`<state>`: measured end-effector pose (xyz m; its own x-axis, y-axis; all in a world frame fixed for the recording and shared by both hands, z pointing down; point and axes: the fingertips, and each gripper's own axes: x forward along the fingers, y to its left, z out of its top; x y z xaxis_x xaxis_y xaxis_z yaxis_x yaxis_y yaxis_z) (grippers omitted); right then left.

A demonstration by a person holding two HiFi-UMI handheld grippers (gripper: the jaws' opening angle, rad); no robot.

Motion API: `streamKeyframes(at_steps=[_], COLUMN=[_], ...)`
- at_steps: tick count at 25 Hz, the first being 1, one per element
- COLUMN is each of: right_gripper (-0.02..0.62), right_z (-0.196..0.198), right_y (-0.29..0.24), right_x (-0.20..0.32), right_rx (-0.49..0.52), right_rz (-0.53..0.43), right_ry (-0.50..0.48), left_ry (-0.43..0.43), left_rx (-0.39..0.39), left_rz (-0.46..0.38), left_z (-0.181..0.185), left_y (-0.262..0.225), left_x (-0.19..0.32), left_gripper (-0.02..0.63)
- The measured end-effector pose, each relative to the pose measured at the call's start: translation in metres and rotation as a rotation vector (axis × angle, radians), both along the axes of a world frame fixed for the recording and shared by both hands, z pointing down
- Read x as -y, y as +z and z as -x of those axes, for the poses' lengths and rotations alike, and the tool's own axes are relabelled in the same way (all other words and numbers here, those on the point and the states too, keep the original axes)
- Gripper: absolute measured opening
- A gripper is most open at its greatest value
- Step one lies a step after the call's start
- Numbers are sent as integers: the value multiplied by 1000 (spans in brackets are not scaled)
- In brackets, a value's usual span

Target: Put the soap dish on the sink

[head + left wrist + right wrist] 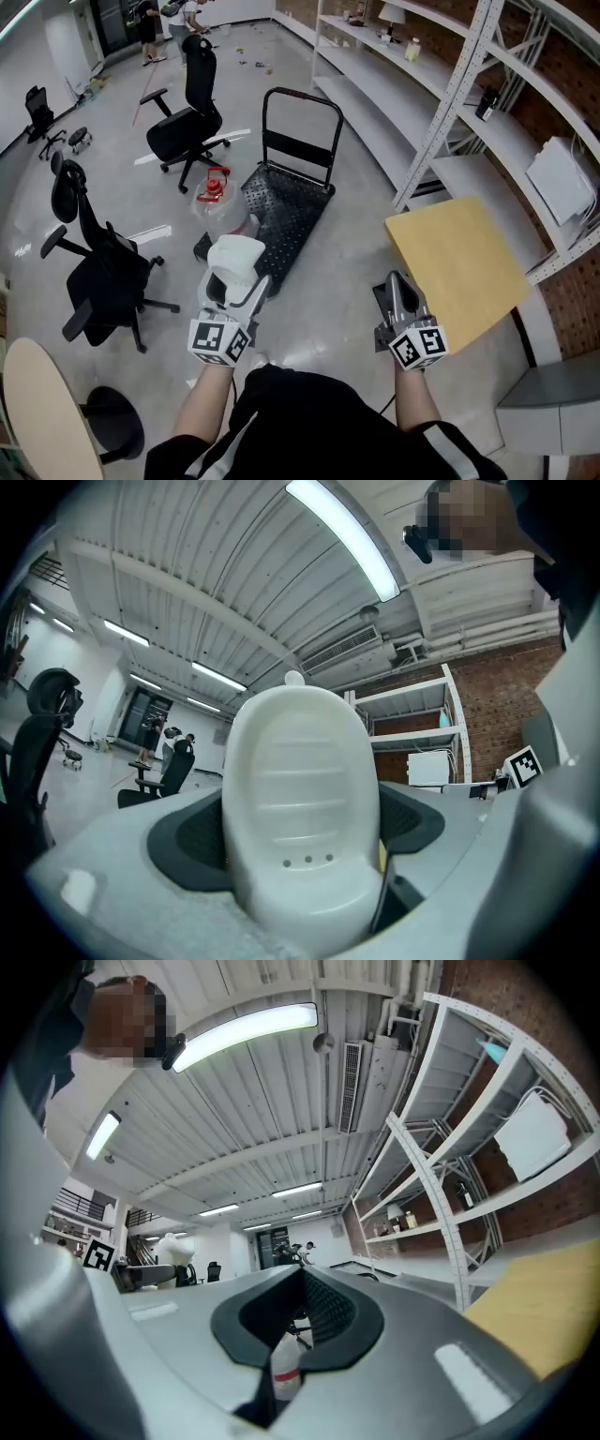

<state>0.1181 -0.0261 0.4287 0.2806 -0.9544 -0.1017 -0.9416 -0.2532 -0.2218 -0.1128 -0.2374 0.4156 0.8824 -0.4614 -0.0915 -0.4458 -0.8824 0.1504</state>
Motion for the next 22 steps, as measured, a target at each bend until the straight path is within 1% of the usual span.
streamKeyframes(at_steps=[7, 10, 13, 16, 19, 22], right_gripper=[5, 5, 5, 5, 5, 5], right_z=[-22, -33, -46, -58, -71, -87], right_y=[17, 20, 20, 23, 24, 18], right_x=[-49, -69, -84, -99, -114, -118], right_rx=[36, 36, 37, 42, 37, 26], right_rz=[16, 24, 19, 29, 38, 43], right_ry=[139, 206, 268, 327, 396, 446], left_ry=[126, 192, 251, 303, 374, 431], left_rx=[29, 37, 36, 30, 16, 11], left_rz=[14, 10, 1, 11, 14, 19], left_z=[-51, -75, -102, -131, -162, -194], left_y=[12, 14, 15, 17, 17, 16], left_x=[-19, -28, -31, -34, -41, -42], left_gripper=[453, 453, 453, 453, 453, 453])
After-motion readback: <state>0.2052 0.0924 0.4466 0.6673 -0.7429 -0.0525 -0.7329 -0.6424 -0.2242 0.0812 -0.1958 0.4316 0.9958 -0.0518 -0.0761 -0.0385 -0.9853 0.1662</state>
